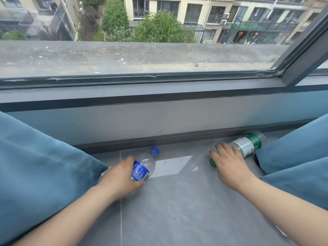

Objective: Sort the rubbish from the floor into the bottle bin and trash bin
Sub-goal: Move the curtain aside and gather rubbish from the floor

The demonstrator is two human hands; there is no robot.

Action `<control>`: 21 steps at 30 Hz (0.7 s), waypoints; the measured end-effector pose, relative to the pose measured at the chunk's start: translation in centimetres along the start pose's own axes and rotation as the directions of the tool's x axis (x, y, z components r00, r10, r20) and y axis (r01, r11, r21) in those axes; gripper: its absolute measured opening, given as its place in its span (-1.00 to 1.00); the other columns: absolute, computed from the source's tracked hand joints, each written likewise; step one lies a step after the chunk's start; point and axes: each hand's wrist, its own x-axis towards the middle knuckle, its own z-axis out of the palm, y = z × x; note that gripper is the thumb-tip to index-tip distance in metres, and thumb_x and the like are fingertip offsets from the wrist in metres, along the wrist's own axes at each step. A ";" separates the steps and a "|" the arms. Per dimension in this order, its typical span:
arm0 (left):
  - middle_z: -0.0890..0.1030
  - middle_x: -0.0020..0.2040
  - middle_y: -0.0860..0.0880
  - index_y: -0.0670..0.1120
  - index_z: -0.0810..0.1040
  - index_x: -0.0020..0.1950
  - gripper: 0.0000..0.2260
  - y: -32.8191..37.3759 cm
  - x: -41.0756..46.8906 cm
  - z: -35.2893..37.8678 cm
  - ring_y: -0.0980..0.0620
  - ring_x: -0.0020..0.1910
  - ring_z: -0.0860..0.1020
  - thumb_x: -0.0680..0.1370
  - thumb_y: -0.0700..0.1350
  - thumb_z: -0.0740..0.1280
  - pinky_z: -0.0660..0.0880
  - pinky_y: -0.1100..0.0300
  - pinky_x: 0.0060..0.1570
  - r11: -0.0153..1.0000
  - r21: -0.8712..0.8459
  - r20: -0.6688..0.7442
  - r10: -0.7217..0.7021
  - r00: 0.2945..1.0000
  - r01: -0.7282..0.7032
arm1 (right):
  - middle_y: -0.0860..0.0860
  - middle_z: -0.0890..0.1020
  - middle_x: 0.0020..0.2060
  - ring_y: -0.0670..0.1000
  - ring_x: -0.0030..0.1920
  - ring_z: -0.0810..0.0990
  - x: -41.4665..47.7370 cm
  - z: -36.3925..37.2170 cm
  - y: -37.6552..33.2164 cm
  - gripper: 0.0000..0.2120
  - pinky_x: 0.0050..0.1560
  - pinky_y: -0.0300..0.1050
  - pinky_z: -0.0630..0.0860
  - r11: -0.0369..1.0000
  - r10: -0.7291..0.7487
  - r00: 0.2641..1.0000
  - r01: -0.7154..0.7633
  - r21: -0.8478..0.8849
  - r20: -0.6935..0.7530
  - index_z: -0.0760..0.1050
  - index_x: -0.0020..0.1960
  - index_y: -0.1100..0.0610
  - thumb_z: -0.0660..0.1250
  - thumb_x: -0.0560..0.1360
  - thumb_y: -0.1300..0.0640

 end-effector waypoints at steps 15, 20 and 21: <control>0.60 -0.14 0.05 0.03 0.45 -0.01 -0.64 5.5 -4.3 -5.7 0.07 -0.17 0.59 0.27 0.07 0.43 0.55 0.10 -0.14 0.902 -0.430 0.030 -0.034 0.999 0.043 | -0.06 0.64 -0.18 0.11 -0.03 0.61 -2.8 -10.9 2.3 -0.72 -0.17 -0.05 0.55 0.894 0.027 0.968 0.088 0.440 -0.248 0.54 -0.13 0.08 0.55 0.22 0.11; 0.56 -0.14 0.08 0.07 0.48 -0.05 -0.70 11.2 -9.4 -14.6 0.11 -0.17 0.55 0.28 0.07 0.42 0.54 0.13 -0.11 0.873 -0.488 -0.031 0.005 1.000 -0.019 | -0.11 0.63 -0.01 0.00 0.07 0.56 -7.8 -19.4 5.3 -0.74 -0.05 -0.15 0.48 0.686 0.228 0.953 -0.011 0.728 -0.200 0.56 0.06 0.04 0.47 0.40 0.06; 0.56 -0.14 0.08 0.08 0.47 -0.05 -0.72 12.3 -10.5 -16.5 0.11 -0.17 0.55 0.30 0.04 0.43 0.53 0.15 -0.12 0.872 -0.488 -0.033 0.009 0.999 -0.024 | -0.13 0.63 0.01 -0.01 0.08 0.56 -8.8 -21.2 5.9 -0.74 -0.04 -0.18 0.45 0.644 0.258 0.951 -0.039 0.764 -0.169 0.56 0.08 0.03 0.46 0.41 0.04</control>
